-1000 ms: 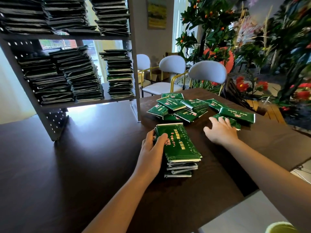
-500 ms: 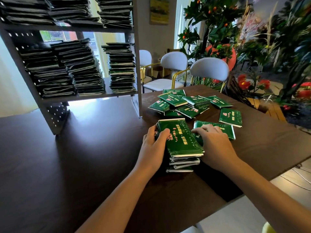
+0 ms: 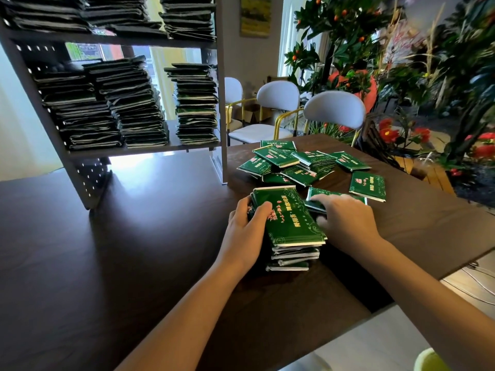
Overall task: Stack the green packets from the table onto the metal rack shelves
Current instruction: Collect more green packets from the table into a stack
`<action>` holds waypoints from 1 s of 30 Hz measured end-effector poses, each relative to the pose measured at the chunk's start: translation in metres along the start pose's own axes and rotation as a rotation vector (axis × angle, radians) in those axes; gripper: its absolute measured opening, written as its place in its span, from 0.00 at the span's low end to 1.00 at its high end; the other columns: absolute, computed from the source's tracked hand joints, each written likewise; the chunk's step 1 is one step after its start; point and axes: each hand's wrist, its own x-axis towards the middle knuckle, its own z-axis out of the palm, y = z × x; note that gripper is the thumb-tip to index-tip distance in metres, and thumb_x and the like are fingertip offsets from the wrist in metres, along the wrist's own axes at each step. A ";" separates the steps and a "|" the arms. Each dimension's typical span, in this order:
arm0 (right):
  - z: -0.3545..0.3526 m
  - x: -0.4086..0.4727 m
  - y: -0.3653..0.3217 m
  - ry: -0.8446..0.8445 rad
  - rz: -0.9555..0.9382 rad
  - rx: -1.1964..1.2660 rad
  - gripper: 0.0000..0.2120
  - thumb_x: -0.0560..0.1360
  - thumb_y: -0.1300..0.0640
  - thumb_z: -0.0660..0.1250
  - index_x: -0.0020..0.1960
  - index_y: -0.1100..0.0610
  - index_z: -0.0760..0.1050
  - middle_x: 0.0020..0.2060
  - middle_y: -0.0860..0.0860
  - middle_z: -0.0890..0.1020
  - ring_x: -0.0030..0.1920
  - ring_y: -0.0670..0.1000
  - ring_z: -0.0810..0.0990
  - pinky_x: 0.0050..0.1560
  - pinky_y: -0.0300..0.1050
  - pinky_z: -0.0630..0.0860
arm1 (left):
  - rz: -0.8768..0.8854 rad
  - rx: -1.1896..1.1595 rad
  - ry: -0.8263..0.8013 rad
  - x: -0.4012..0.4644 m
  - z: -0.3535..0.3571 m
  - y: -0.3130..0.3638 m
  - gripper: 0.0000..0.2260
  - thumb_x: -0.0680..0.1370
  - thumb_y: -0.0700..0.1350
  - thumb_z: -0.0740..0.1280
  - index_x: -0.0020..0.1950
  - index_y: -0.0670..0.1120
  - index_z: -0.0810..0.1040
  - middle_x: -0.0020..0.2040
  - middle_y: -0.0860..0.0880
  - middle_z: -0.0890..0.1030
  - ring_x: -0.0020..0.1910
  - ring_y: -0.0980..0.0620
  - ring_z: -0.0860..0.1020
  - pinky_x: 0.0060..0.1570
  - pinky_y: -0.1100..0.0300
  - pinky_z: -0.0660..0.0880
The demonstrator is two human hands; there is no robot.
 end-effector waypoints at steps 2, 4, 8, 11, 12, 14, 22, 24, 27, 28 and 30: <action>0.002 -0.001 -0.001 0.103 0.009 0.101 0.19 0.76 0.60 0.65 0.66 0.50 0.78 0.50 0.54 0.85 0.51 0.59 0.79 0.47 0.49 0.71 | 0.000 -0.003 0.000 -0.001 -0.001 0.001 0.37 0.64 0.73 0.63 0.70 0.61 0.69 0.65 0.48 0.77 0.60 0.46 0.81 0.60 0.45 0.79; 0.003 -0.002 -0.002 0.239 0.004 0.194 0.18 0.74 0.63 0.67 0.63 0.54 0.80 0.45 0.57 0.86 0.46 0.62 0.81 0.50 0.52 0.73 | -0.001 -0.001 -0.004 -0.001 -0.001 0.002 0.37 0.64 0.73 0.62 0.70 0.61 0.69 0.65 0.48 0.77 0.59 0.46 0.81 0.60 0.46 0.79; -0.002 -0.007 -0.012 0.446 -0.064 0.355 0.16 0.74 0.64 0.72 0.61 0.57 0.82 0.39 0.55 0.86 0.40 0.62 0.80 0.57 0.60 0.75 | 0.007 0.003 -0.004 0.000 0.000 0.001 0.36 0.64 0.73 0.63 0.70 0.60 0.70 0.65 0.48 0.77 0.59 0.46 0.81 0.60 0.46 0.79; -0.009 -0.014 -0.021 0.514 -0.158 0.545 0.14 0.77 0.64 0.71 0.61 0.56 0.82 0.37 0.48 0.82 0.36 0.54 0.76 0.60 0.65 0.74 | -0.026 -0.056 -0.003 0.003 -0.002 -0.001 0.35 0.64 0.71 0.66 0.69 0.60 0.71 0.65 0.45 0.76 0.60 0.44 0.80 0.60 0.43 0.79; -0.011 -0.016 -0.022 0.511 -0.194 0.603 0.14 0.77 0.64 0.71 0.61 0.55 0.82 0.39 0.46 0.82 0.38 0.51 0.76 0.62 0.66 0.73 | -0.027 -0.069 -0.008 0.004 -0.002 -0.002 0.35 0.64 0.70 0.67 0.69 0.60 0.71 0.65 0.45 0.76 0.60 0.43 0.80 0.60 0.43 0.79; -0.016 -0.021 -0.023 0.503 -0.247 0.699 0.13 0.77 0.63 0.70 0.61 0.53 0.82 0.43 0.41 0.82 0.43 0.48 0.78 0.65 0.68 0.71 | -0.015 -0.067 -0.011 0.004 -0.003 -0.002 0.35 0.64 0.70 0.67 0.69 0.60 0.71 0.65 0.45 0.76 0.61 0.44 0.80 0.60 0.44 0.79; -0.016 -0.042 -0.025 0.462 -0.538 0.751 0.18 0.68 0.69 0.66 0.53 0.55 0.85 0.54 0.46 0.85 0.61 0.46 0.81 0.70 0.49 0.70 | -0.031 -0.224 0.031 0.009 -0.002 -0.007 0.27 0.66 0.66 0.70 0.63 0.59 0.77 0.67 0.42 0.75 0.64 0.40 0.77 0.61 0.40 0.77; -0.013 -0.045 -0.023 0.439 -0.568 0.806 0.20 0.66 0.72 0.66 0.52 0.57 0.85 0.54 0.47 0.85 0.62 0.47 0.81 0.68 0.53 0.73 | -0.044 -0.286 0.043 0.010 -0.002 -0.007 0.28 0.65 0.65 0.70 0.63 0.58 0.78 0.68 0.42 0.75 0.66 0.40 0.77 0.62 0.41 0.77; -0.013 -0.046 -0.019 0.397 -0.547 0.897 0.22 0.62 0.74 0.64 0.51 0.57 0.84 0.54 0.48 0.85 0.62 0.47 0.80 0.67 0.57 0.74 | -0.009 -0.174 0.039 0.010 -0.001 -0.007 0.25 0.68 0.71 0.62 0.61 0.63 0.79 0.66 0.47 0.77 0.66 0.45 0.76 0.67 0.41 0.72; -0.013 -0.047 -0.018 0.378 -0.530 0.935 0.23 0.62 0.74 0.63 0.51 0.56 0.83 0.54 0.48 0.85 0.63 0.48 0.80 0.66 0.56 0.75 | 0.001 -0.155 0.039 0.009 0.000 -0.007 0.25 0.69 0.72 0.61 0.61 0.63 0.79 0.66 0.48 0.77 0.66 0.47 0.76 0.68 0.42 0.72; -0.015 -0.048 -0.017 0.331 -0.492 0.992 0.26 0.62 0.74 0.62 0.55 0.56 0.81 0.57 0.49 0.83 0.65 0.49 0.78 0.65 0.54 0.76 | 0.022 -0.124 0.035 0.006 -0.001 -0.004 0.26 0.69 0.73 0.62 0.61 0.63 0.79 0.65 0.49 0.78 0.66 0.50 0.76 0.68 0.45 0.72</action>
